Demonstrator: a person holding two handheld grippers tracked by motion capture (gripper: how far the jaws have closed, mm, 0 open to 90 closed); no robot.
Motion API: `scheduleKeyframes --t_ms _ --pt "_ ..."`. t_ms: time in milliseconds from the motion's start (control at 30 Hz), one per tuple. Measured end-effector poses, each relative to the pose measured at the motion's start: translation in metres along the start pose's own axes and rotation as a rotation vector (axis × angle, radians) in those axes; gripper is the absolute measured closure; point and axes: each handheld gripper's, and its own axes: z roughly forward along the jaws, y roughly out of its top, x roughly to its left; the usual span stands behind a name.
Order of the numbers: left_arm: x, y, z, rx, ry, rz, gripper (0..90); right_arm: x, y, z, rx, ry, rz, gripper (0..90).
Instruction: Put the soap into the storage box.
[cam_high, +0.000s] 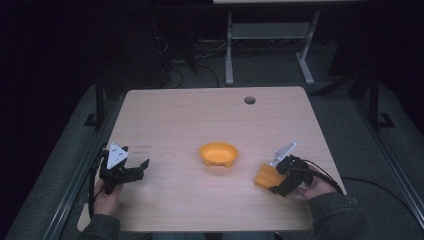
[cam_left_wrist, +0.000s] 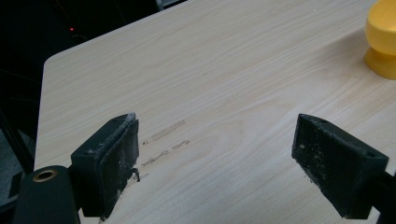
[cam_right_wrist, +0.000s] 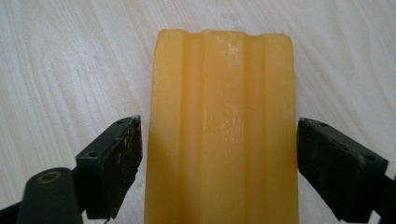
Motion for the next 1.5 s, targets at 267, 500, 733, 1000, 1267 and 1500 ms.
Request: scheduleKeyframes --t_ms 267,500,733,1000,1267,1500 --pt "0.000 0.000 0.000 -0.001 -0.001 -0.001 14.2 0.000 0.002 0.007 0.020 -0.004 -0.004 15.5" --pt "0.000 0.000 0.000 -0.005 -0.002 -0.008 14.1 -0.001 0.003 0.014 0.044 -0.003 0.000 15.9" --pt "0.000 0.000 0.000 -0.005 -0.001 -0.007 14.1 0.000 0.007 0.019 0.066 -0.008 -0.013 19.2" --pt "0.000 0.000 0.000 -0.004 -0.002 -0.007 14.2 -0.001 0.007 0.018 0.067 0.002 -0.003 19.8" --pt "0.000 0.000 0.000 -0.006 0.000 -0.002 14.1 -0.003 0.006 0.018 0.061 0.006 -0.006 20.4" --pt "0.001 0.000 -0.001 -0.010 -0.001 -0.012 14.2 0.001 0.006 0.017 0.062 0.011 -0.035 20.6"
